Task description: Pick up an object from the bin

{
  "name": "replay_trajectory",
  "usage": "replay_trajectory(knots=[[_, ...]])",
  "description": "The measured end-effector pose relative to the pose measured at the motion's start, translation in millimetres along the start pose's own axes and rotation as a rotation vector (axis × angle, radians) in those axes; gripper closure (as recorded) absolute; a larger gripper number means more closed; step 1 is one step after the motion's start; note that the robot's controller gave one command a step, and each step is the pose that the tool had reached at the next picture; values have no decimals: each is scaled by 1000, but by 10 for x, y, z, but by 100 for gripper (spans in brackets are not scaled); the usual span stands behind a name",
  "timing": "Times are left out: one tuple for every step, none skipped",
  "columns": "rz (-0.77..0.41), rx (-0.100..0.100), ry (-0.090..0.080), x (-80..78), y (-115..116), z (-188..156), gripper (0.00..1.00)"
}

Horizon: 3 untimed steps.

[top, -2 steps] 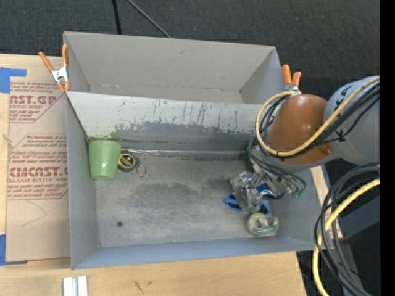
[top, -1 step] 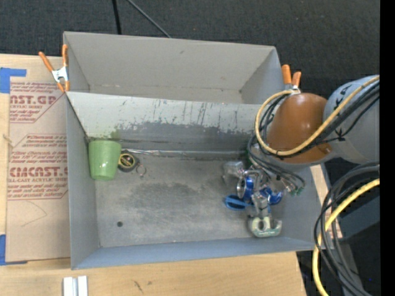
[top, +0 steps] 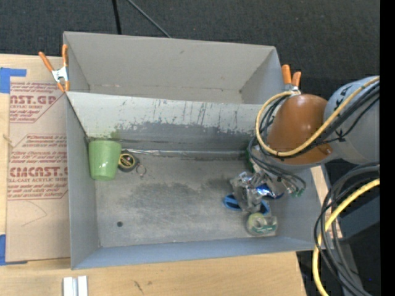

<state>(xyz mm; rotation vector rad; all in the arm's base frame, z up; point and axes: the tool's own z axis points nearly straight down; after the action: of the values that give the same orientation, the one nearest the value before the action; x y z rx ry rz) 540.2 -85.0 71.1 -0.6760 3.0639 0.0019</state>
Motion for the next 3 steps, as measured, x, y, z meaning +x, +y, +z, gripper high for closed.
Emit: replay_trajectory(knots=[[0,4,-10,-26,-7,-16,0],[0,-1,2,5,1,2,100],[1,6,-6,-96,-20,-1431,100]])
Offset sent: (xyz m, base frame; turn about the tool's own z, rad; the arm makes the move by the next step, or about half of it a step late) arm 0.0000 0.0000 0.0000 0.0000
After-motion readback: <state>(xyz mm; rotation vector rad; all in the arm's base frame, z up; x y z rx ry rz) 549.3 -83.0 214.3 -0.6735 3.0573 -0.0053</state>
